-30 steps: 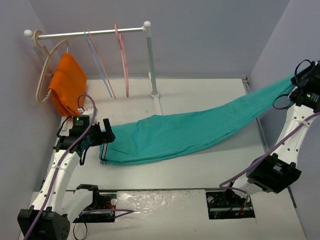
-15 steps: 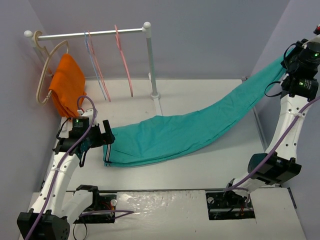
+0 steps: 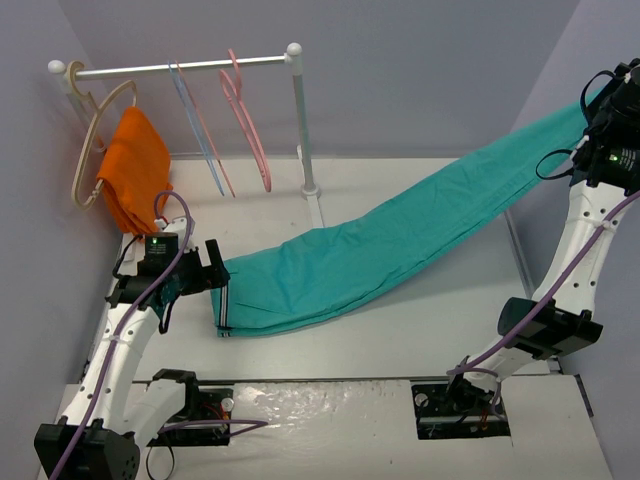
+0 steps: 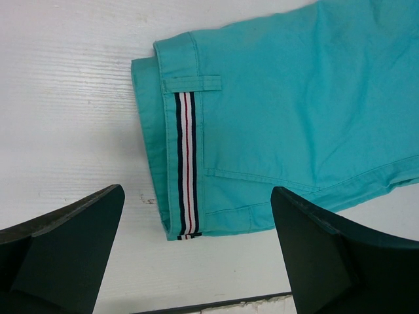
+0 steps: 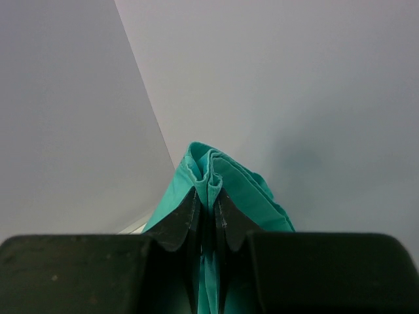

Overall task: Place the trousers on the hanger
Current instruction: Fold the trousers at the center of the board.

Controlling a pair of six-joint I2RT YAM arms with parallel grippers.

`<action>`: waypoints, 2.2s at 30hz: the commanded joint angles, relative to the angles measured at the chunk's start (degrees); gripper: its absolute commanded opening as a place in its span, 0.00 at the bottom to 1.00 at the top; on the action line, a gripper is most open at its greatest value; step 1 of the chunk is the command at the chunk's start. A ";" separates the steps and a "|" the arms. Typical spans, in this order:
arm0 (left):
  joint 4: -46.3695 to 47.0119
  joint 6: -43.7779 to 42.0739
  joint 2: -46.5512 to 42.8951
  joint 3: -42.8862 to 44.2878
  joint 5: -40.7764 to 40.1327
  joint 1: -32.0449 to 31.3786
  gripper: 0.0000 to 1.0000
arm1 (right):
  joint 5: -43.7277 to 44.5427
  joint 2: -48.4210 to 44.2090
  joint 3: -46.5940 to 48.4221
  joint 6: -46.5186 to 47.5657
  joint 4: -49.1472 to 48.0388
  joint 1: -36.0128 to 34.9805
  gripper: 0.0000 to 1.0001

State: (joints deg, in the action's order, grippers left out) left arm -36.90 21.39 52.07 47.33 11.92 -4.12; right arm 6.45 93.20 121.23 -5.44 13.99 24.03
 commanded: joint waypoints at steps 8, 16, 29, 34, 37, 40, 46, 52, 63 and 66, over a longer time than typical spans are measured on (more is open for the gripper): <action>1.85 -0.24 0.08 1.10 -0.09 0.04 0.94 | -14.74 -9.77 -12.53 9.42 -12.25 -12.79 0.00; 2.51 0.72 -1.82 0.68 2.59 -0.09 0.94 | -19.64 -23.69 -38.69 9.17 -13.34 -30.85 0.00; -11.22 5.10 -5.98 11.41 2.81 0.08 0.94 | -13.93 -27.03 -53.64 -4.63 -28.18 -57.03 0.00; -15.70 6.79 -6.09 13.89 2.68 0.00 0.94 | -7.70 -24.99 -55.23 -8.92 -35.03 -63.93 0.00; -16.45 7.68 -5.80 14.78 2.78 0.08 0.94 | -6.76 -22.76 -54.66 -10.66 -37.82 -65.71 0.00; -16.91 8.07 -5.27 15.18 2.74 0.16 0.94 | -4.79 -19.28 -52.90 -10.92 -39.59 -67.75 0.00; -17.00 8.86 -4.00 15.31 2.39 0.16 0.94 | -1.56 -14.49 -49.79 -11.21 -42.82 -72.63 0.00; -16.81 9.29 -3.11 15.02 1.74 0.25 0.95 | 0.66 -9.84 -49.23 -12.37 -45.78 -76.93 0.00; -12.93 10.25 -2.18 8.46 0.92 0.41 0.95 | 7.58 -2.59 -56.81 -12.81 -50.19 -86.64 0.00; -12.81 10.25 -2.63 7.49 -0.17 0.43 0.95 | 7.75 0.55 -57.81 -12.44 -50.29 -90.01 0.00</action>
State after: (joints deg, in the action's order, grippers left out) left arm -52.34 30.56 49.68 54.55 13.34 -4.05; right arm 11.65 91.24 63.99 -17.17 -28.62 -61.96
